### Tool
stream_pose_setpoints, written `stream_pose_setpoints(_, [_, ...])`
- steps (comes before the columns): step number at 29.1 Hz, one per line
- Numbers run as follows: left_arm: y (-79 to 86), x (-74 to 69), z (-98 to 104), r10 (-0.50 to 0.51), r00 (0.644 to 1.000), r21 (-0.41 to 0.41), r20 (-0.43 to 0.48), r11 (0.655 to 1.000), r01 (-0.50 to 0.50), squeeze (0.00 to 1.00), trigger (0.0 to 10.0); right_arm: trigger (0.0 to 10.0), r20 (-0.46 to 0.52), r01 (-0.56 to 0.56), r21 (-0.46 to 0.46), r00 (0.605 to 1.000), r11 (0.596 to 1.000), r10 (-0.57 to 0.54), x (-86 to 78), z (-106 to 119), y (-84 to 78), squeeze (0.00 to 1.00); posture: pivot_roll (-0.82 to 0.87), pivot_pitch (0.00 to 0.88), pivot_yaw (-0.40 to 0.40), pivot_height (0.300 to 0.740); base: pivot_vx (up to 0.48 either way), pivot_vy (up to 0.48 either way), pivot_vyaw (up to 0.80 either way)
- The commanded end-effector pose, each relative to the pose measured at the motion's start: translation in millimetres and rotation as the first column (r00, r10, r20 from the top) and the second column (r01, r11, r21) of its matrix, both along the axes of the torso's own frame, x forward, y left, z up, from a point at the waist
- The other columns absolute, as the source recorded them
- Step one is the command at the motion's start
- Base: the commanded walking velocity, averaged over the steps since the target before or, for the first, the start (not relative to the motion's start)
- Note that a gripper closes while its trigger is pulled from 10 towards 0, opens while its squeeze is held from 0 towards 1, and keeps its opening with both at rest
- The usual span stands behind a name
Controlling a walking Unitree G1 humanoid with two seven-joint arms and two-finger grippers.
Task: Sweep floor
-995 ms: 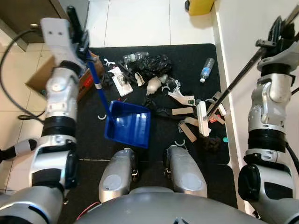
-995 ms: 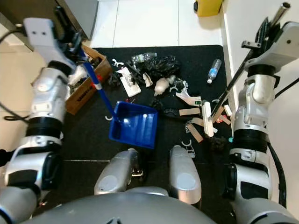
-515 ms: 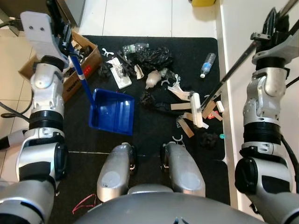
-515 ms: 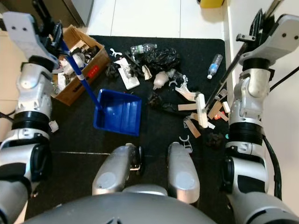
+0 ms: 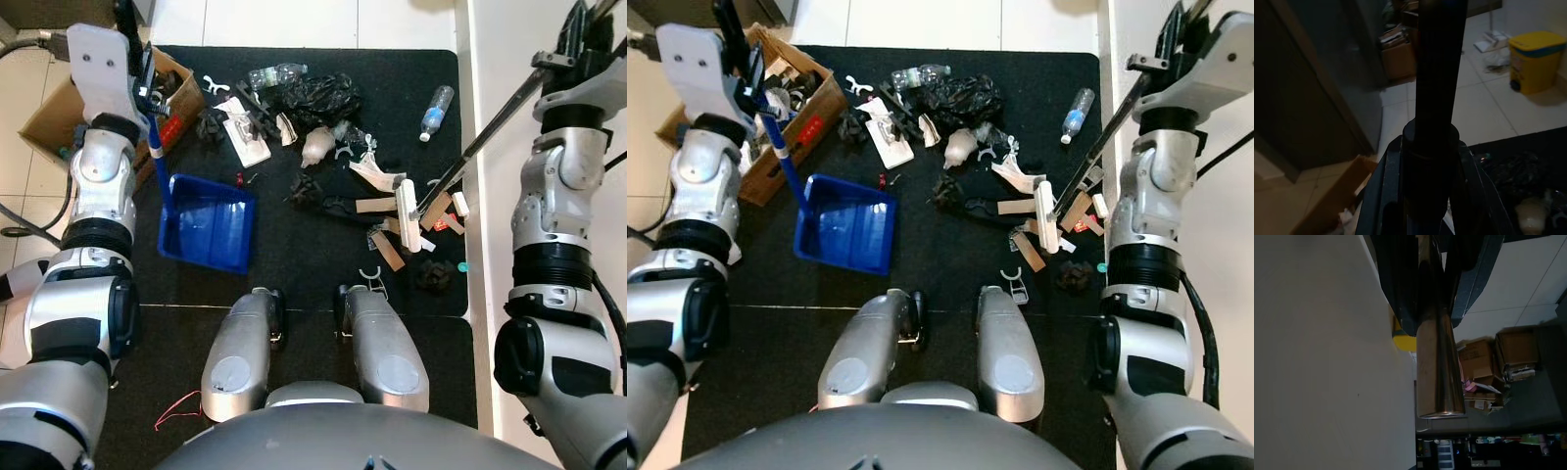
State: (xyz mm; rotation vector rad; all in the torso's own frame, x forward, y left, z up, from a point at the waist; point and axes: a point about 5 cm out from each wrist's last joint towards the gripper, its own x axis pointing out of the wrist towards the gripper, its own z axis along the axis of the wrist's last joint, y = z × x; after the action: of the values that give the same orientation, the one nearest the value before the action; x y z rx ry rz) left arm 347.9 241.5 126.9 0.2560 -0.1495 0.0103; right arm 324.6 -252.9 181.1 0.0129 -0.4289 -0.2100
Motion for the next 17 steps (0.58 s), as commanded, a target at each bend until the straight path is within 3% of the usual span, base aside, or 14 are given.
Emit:
stream_pose_setpoints(1, [2.8,2.2,5,0.035,0.999,-0.013,0.033,0.999,-0.035,0.00,10.0,10.0,0.020,0.018,0.009,1.000,1.000,-0.019,-2.9,0,-7.4,0.00,-0.03,0.188,0.006,0.740,0.000,0.000,0.00])
stream_pose_setpoints(5, [-1.7,6.3,7,0.072,0.996,-0.055,0.044,0.996,-0.069,0.00,10.0,10.0,0.029,0.005,-0.002,1.000,1.000,-0.005,-1.1,4,-5.5,0.00,-0.04,0.188,0.000,0.740,0.000,0.000,0.00])
stream_pose_setpoints(11, [-13.5,3.4,-5,0.044,0.999,-0.048,0.022,0.998,-0.043,0.00,10.0,10.0,0.034,-0.001,0.000,0.999,1.000,0.001,-2.5,4,-4.9,0.00,-0.05,0.187,-0.005,0.740,0.000,0.000,0.00])
stream_pose_setpoints(12, [-23.1,-3.0,-21,0.006,1.000,-0.054,-0.023,0.999,-0.007,0.00,10.0,10.0,0.026,-0.004,0.003,1.000,1.000,0.004,-3.9,1,-5.1,0.00,-0.05,0.188,-0.007,0.740,0.000,0.000,0.00])
stream_pose_setpoints(17, [-35.9,-17.3,-48,-0.049,0.994,-0.072,-0.096,0.996,0.042,0.00,10.0,10.0,0.025,-0.006,0.006,1.000,1.000,0.005,-4.7,0,-4.9,0.00,-0.05,0.185,0.005,0.740,0.000,0.000,0.00])
